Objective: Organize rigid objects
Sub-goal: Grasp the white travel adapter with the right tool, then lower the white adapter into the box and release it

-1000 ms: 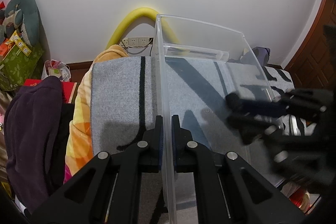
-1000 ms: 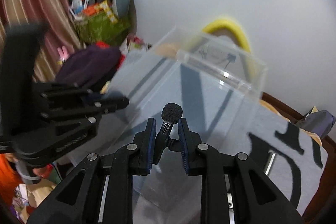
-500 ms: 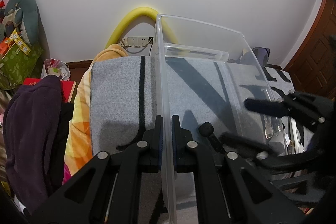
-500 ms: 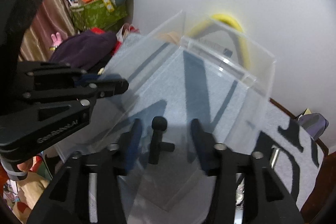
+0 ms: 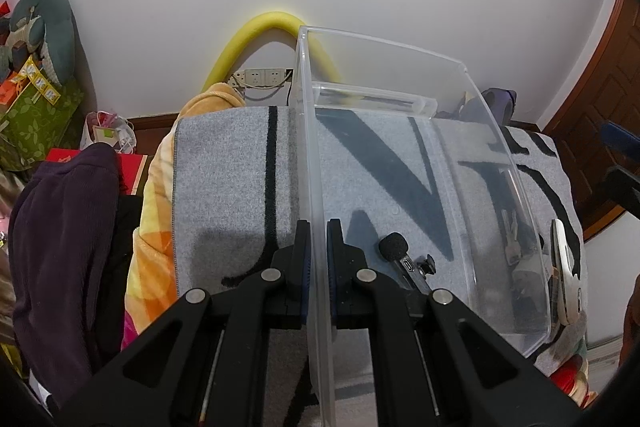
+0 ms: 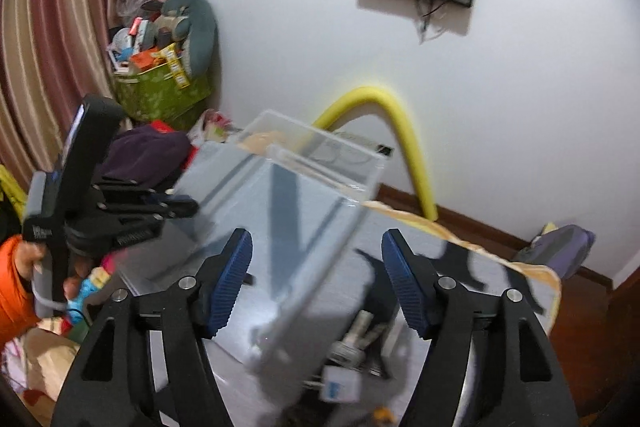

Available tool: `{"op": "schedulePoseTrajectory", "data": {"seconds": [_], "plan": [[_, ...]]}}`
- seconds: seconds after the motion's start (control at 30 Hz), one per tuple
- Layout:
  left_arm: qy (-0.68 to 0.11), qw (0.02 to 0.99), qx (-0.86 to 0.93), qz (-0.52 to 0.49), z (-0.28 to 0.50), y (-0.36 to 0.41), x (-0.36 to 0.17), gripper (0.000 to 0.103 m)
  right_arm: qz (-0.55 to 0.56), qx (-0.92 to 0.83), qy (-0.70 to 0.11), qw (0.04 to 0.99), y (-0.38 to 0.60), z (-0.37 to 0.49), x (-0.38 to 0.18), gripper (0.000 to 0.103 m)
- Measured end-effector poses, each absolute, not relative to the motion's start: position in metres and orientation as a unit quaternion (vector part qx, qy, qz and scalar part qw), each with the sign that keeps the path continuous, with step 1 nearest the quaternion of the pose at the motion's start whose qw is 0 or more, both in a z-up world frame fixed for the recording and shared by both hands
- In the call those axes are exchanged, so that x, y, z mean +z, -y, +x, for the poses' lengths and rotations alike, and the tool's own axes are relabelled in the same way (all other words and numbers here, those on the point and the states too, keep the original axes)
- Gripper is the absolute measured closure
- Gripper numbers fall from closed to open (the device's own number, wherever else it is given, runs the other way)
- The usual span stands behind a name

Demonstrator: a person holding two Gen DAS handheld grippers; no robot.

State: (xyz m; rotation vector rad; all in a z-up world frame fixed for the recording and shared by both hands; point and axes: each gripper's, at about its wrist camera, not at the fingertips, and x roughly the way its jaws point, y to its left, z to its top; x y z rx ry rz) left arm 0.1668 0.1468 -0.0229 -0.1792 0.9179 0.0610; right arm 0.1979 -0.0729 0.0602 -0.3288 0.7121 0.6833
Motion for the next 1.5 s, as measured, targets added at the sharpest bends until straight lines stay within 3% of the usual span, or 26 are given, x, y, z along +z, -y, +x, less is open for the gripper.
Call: {"op": "schedulePoseTrajectory", "data": {"seconds": [0.53, 0.63, 0.67, 0.8, 1.5], "plan": [[-0.442, 0.893, 0.034, -0.080, 0.164, -0.144, -0.022, 0.097, -0.154, 0.318, -0.453, 0.819, 0.116, 0.188, -0.032, 0.041], [-0.441, 0.893, 0.034, -0.078, 0.164, -0.143, -0.022, 0.097, -0.145, 0.316, -0.470, 0.812, 0.117, 0.192, -0.042, 0.060], [-0.441, 0.893, 0.034, -0.078, 0.164, -0.143, -0.022, 0.097, -0.141, 0.318, -0.475, 0.808, 0.118, 0.194, -0.045, 0.071], [-0.441, 0.894, 0.034, -0.076, 0.164, -0.142, -0.022, 0.097, -0.125, 0.320, -0.479, 0.808, 0.124, 0.196, -0.047, 0.075], [-0.440, 0.894, 0.034, -0.078, 0.164, -0.142, -0.022, 0.097, -0.107, 0.339, -0.344, 0.869, 0.086, 0.212, 0.067, 0.075]]}}
